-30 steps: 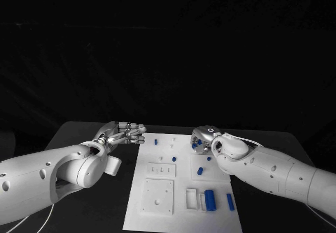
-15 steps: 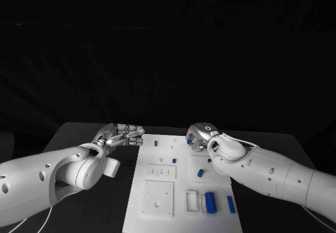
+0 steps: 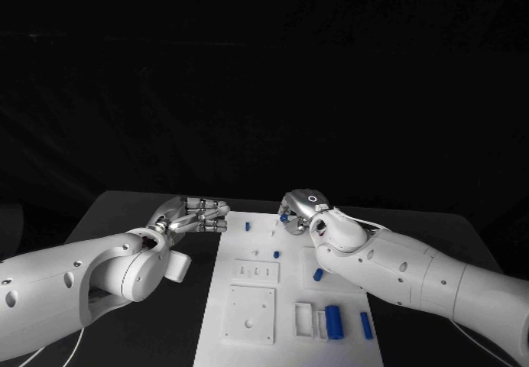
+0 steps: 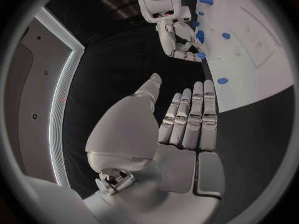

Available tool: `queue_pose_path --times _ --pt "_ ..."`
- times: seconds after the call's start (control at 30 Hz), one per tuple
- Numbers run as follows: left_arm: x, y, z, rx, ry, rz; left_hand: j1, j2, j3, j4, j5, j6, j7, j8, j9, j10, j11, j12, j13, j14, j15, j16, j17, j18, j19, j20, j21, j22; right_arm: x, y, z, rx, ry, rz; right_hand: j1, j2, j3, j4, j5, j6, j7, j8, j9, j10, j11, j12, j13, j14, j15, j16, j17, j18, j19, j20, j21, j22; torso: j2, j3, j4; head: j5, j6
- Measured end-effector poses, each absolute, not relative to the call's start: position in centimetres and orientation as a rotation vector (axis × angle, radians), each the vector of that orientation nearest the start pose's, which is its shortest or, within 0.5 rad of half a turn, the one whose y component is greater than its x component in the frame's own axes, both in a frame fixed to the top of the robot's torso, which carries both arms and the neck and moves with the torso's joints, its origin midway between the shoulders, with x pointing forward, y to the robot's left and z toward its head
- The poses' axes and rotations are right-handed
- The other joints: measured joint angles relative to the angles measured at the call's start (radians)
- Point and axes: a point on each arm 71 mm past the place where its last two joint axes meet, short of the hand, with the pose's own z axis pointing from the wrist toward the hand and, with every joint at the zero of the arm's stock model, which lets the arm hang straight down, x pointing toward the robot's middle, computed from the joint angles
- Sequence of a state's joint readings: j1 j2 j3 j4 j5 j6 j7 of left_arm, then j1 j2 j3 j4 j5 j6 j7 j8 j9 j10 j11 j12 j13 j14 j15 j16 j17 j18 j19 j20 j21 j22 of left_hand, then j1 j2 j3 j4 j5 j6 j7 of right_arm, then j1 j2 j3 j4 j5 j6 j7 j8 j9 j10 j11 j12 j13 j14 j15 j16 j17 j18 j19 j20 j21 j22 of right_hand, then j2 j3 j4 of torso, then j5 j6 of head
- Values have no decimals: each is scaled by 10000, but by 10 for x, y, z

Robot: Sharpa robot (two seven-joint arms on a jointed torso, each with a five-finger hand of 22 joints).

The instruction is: Assemble the parts on the task board

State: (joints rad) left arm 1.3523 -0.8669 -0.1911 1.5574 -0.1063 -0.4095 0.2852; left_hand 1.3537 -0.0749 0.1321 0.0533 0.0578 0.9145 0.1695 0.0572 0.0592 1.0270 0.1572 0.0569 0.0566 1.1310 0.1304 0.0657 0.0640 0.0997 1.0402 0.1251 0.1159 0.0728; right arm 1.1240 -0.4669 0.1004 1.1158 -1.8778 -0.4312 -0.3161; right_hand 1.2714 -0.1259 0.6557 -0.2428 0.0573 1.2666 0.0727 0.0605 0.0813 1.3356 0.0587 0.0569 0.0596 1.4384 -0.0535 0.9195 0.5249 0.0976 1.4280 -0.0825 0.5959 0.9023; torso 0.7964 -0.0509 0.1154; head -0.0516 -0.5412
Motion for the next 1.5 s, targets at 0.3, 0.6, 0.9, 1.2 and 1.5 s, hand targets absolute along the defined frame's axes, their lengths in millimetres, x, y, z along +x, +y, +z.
queue_pose_path --times 0.3,0.6,0.9,1.2,1.5 --pt "490 214 -163 -9775 15346 -13422 0 0 0 0 0 0 0 0 0 0 0 0 0 0 0 0 0 0 0 0 0 0 553 -121 -189 -2016 14011 3436 1 -1 -3 -2 0 0 -1 -6 0 54 -53 -37 1 2 2 0 -1 31 35 -33 -75 78 103 -102 132 -42 34" --pt "490 212 -161 -9737 15378 -13481 0 0 0 0 0 0 0 0 0 0 -1 0 0 0 0 0 -1 0 0 0 0 0 555 -119 -188 -2023 13982 3426 2 -2 -17 -16 -1 -1 -1 -13 0 72 -73 3 7 17 17 0 -2 76 70 3 -152 161 203 -183 259 -86 69" --pt "490 211 -161 -9736 15385 -13479 0 1 0 0 0 -43 -43 0 -1 -35 35 0 0 0 0 0 -1 -1 0 0 0 0 556 -119 -186 -2043 13912 3419 -28 28 -19 -16 48 11 27 3 -1 83 -90 5 28 18 18 -38 -3 79 108 35 -278 367 266 -214 258 -79 74" --pt "491 212 -161 -9751 15379 -13451 0 0 0 0 0 -43 -43 0 -1 -35 35 0 -1 0 0 0 -1 -1 0 0 0 0 555 -123 -184 -2068 13795 3380 -42 42 -1 -59 113 0 40 -1 -1 82 -92 3 27 20 20 -38 -3 78 142 4 -485 656 297 -233 260 -95 64" --pt "494 218 -162 -9804 15291 -13294 0 1 0 0 0 -43 -43 0 -1 -35 35 0 -1 0 0 0 -1 -1 0 0 0 0 551 -126 -183 -2043 13748 3295 -42 41 62 -108 125 6 34 -2 0 79 -94 -18 27 -4 -4 -38 13 31 214 1 -580 830 322 -255 268 -73 52"
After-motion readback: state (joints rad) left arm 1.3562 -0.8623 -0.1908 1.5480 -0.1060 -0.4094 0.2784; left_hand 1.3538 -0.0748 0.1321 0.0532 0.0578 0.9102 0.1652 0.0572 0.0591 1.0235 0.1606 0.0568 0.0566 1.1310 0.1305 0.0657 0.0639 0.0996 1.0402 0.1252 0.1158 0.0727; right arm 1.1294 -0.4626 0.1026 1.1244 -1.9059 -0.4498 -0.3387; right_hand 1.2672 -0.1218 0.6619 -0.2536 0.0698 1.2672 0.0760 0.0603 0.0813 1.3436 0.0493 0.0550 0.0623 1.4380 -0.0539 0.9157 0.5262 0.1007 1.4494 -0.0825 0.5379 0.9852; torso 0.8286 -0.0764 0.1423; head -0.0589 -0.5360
